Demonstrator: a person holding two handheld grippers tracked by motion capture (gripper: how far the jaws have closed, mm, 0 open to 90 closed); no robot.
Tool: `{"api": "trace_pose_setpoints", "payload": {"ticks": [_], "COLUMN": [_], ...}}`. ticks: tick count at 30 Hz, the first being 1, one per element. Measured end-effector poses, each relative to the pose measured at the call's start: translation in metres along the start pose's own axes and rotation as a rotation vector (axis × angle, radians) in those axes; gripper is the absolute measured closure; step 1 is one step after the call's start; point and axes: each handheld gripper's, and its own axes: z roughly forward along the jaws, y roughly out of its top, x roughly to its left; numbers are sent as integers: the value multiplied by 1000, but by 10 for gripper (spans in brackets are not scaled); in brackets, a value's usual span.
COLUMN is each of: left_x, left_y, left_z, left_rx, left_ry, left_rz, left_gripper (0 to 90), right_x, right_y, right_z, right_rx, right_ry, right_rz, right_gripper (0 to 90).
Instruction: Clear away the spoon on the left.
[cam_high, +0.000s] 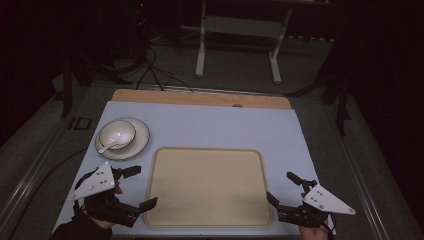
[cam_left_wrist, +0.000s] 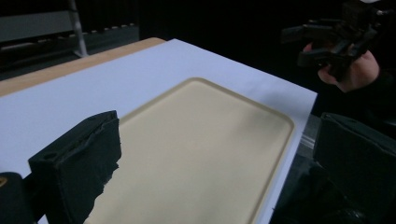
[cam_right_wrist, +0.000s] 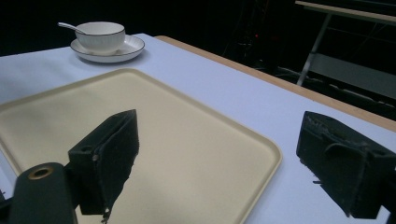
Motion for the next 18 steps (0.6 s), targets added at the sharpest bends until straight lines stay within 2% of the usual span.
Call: {"api": "trace_pose_setpoints", "payload": {"ticks": [6, 13, 16, 18], "left_x": [7, 22, 29, 35], "left_y": [13, 28, 34, 37], "left_z": [-3, -8, -12, -16], "left_rx": [11, 2, 1, -12], "left_ry": [17, 40, 66, 79], "left_rz": [2, -19, -7, -14], "left_gripper": [15, 20, 20, 20], "right_x": [0, 0, 0, 0], "right_y": [0, 0, 0, 0], "right_z": [0, 0, 0, 0], "right_rx": [0, 2, 4, 4], "right_ry": [0, -1, 1, 4], "right_rz": [2, 1, 2, 1], "right_gripper": [131, 131, 130, 130]}}
